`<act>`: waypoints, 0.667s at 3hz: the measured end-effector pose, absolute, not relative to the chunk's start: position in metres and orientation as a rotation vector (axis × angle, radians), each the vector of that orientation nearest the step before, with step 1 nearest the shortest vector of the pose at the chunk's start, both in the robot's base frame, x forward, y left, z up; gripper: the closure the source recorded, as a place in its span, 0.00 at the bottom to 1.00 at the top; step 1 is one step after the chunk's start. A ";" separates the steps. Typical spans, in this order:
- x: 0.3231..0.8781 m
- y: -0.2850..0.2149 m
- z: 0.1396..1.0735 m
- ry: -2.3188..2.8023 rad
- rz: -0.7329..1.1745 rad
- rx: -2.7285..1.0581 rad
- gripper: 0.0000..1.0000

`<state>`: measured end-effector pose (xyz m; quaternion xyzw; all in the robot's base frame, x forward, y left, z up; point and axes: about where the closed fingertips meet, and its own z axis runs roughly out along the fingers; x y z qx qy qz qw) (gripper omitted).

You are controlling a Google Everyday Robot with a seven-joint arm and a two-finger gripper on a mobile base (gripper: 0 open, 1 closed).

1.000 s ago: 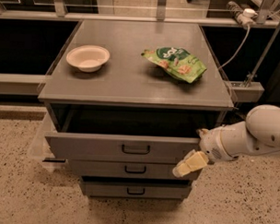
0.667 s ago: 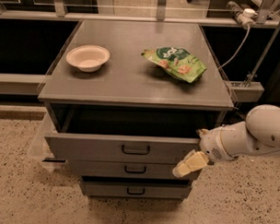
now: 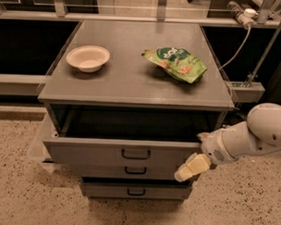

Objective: Open top drawer

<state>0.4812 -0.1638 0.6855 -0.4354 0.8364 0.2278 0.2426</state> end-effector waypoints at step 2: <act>0.421 -0.182 0.691 2.414 0.651 -1.175 0.00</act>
Offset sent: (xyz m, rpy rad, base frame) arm -0.1909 -0.0344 0.0030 -0.1010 0.3650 0.0029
